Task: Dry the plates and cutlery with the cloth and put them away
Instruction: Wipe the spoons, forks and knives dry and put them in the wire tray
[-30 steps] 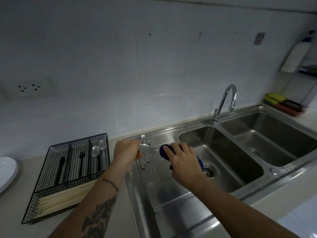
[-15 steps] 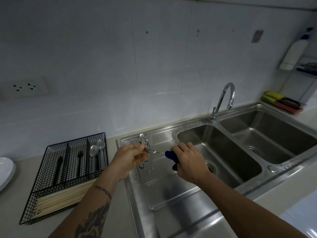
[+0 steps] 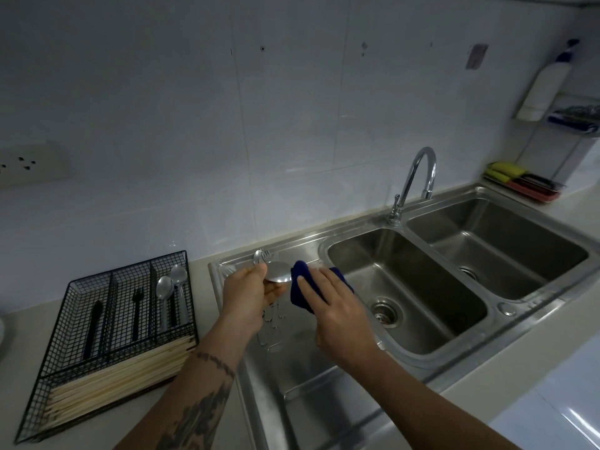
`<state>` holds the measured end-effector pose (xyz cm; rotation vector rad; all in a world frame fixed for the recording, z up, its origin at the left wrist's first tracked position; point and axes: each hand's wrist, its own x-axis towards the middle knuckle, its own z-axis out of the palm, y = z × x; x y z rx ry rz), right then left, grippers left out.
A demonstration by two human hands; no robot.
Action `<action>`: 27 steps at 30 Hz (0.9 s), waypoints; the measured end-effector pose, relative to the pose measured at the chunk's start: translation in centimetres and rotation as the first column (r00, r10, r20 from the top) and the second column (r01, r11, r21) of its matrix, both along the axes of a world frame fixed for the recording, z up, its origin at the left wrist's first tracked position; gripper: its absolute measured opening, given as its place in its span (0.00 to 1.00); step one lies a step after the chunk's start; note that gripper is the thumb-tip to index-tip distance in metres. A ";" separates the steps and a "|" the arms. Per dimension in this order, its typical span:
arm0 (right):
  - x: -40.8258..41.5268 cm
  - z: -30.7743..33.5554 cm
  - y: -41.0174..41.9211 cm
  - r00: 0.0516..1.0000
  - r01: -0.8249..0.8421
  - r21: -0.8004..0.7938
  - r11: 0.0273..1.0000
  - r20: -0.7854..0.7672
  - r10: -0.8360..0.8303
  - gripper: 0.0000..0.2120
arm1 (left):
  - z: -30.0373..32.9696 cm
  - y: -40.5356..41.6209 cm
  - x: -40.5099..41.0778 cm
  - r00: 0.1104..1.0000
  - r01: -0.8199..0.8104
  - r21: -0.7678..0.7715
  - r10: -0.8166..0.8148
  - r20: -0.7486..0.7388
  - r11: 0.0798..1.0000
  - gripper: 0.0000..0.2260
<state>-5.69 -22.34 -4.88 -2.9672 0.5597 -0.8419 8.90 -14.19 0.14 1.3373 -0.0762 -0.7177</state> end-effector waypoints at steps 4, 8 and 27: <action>-1.4 -0.7 -2.1 0.999 0.033 0.010 0.999 -0.040 -0.032 0.34 | 0.1 0.5 0.7 0.990 -0.045 0.002 0.045 -0.137 0.999 0.04; 0.2 0.8 -0.9 0.999 -0.016 0.029 0.999 -0.038 0.018 0.35 | 0.3 0.3 0.7 0.987 -0.006 0.025 0.009 -0.158 1.000 0.05; 1.4 0.8 0.4 0.999 0.052 0.244 0.968 -0.025 -0.047 0.35 | -0.8 -0.5 -0.7 0.978 0.058 0.000 -0.057 -0.199 0.998 0.09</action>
